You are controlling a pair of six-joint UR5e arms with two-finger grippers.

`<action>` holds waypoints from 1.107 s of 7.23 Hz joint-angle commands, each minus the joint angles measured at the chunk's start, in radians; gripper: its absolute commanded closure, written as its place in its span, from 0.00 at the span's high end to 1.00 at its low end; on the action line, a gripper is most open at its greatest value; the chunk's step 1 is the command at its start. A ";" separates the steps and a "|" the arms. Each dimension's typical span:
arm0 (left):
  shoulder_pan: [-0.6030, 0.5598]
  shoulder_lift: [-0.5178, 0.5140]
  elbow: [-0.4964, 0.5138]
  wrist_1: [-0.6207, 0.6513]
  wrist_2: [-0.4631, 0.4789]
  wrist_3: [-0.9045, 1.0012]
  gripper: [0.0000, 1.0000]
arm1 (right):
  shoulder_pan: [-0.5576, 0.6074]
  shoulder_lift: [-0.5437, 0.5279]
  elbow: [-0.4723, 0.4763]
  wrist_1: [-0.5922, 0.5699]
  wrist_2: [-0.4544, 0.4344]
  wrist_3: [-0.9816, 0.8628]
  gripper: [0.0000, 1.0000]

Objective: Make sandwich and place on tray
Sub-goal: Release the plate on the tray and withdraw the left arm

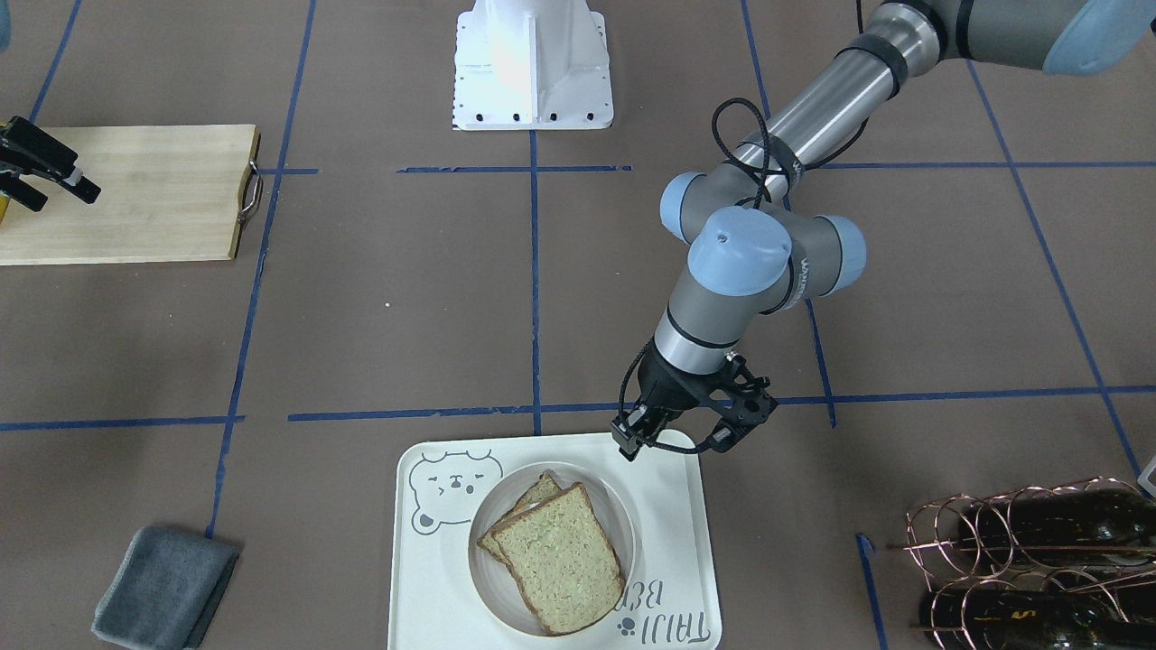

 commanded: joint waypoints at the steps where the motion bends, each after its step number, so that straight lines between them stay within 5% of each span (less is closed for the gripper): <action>1: -0.089 0.241 -0.206 0.036 -0.043 0.297 0.42 | 0.094 0.003 0.001 -0.202 -0.002 -0.304 1.00; 3: -0.271 0.369 -0.243 0.055 -0.221 0.629 0.44 | 0.234 0.003 0.005 -0.410 0.009 -0.627 1.00; 6: -0.567 0.558 -0.283 0.110 -0.390 1.196 0.47 | 0.345 0.006 0.023 -0.643 0.061 -0.875 1.00; 8: -0.733 0.526 -0.277 0.452 -0.423 1.494 0.47 | 0.386 0.027 0.008 -0.763 0.059 -0.993 1.00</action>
